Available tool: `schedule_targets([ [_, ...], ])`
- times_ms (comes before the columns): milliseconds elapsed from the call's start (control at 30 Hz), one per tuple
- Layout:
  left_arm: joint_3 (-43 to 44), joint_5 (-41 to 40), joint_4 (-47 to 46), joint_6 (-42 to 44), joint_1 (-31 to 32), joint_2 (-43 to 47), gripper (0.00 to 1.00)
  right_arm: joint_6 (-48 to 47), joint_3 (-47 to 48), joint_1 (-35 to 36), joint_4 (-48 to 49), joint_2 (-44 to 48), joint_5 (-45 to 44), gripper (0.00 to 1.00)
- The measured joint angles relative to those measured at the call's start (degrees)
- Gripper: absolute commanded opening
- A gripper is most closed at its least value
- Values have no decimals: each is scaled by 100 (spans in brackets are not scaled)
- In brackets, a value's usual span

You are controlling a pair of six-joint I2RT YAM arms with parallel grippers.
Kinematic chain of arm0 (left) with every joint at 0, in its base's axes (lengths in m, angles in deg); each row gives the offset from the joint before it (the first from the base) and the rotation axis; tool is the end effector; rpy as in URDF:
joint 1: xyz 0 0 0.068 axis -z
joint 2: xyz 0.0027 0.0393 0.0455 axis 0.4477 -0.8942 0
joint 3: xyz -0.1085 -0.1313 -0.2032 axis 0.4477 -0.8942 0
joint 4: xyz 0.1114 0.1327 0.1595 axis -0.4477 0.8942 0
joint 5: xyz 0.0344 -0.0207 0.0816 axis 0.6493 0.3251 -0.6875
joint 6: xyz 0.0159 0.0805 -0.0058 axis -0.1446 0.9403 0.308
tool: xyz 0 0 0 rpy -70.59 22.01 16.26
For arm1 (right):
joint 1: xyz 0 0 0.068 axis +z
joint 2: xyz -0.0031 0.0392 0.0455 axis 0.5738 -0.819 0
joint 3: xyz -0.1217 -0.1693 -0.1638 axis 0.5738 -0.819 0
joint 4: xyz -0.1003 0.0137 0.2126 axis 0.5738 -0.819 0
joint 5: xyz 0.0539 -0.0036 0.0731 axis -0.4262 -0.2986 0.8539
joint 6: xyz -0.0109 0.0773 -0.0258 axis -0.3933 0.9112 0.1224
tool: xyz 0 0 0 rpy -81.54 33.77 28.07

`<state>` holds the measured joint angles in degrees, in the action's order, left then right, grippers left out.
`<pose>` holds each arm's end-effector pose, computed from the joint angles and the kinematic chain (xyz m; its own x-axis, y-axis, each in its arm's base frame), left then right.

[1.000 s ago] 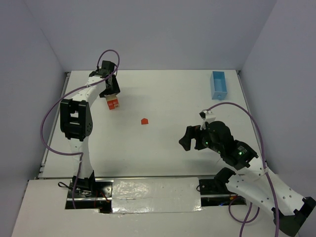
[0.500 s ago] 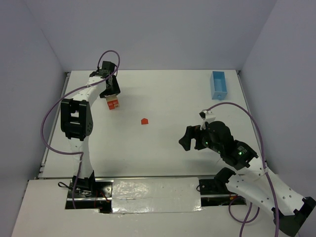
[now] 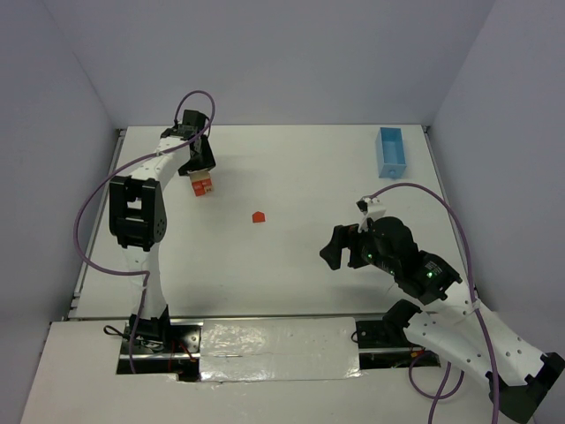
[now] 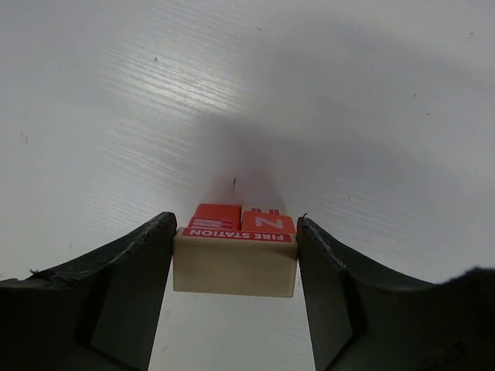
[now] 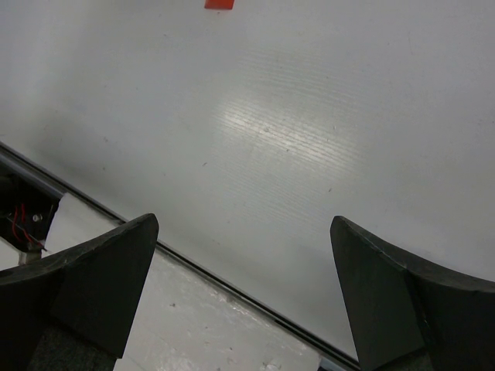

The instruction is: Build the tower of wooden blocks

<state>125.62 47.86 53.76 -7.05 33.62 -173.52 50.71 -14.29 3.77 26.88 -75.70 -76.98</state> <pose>0.4575 -0.0352 0.2051 -0.6792 -0.3999 -0.6155 -0.4513 0.8888 -0.0794 0.1166 0.0927 0.2615 -0.6364 0.0390 -0.7703 -0.3838 0.8503 0.3601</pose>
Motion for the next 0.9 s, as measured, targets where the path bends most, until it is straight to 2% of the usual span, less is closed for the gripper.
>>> schedule_targets([
  [400, -186, 0, 0, 0, 2, 0, 83, -4, 0, 0, 2, 0, 0, 100],
  [533, -186, 4, -2, 4, 0, 9, 94, -22, 0, 0, 2, 0, 63, 100],
  [633, -260, 37, -76, 4, 0, 98, 99, -31, 0, 0, 2, 0, 105, 100],
  [900, -275, 122, -140, 13, 35, 466, 99, -42, 0, 0, 2, 0, 146, 100],
])
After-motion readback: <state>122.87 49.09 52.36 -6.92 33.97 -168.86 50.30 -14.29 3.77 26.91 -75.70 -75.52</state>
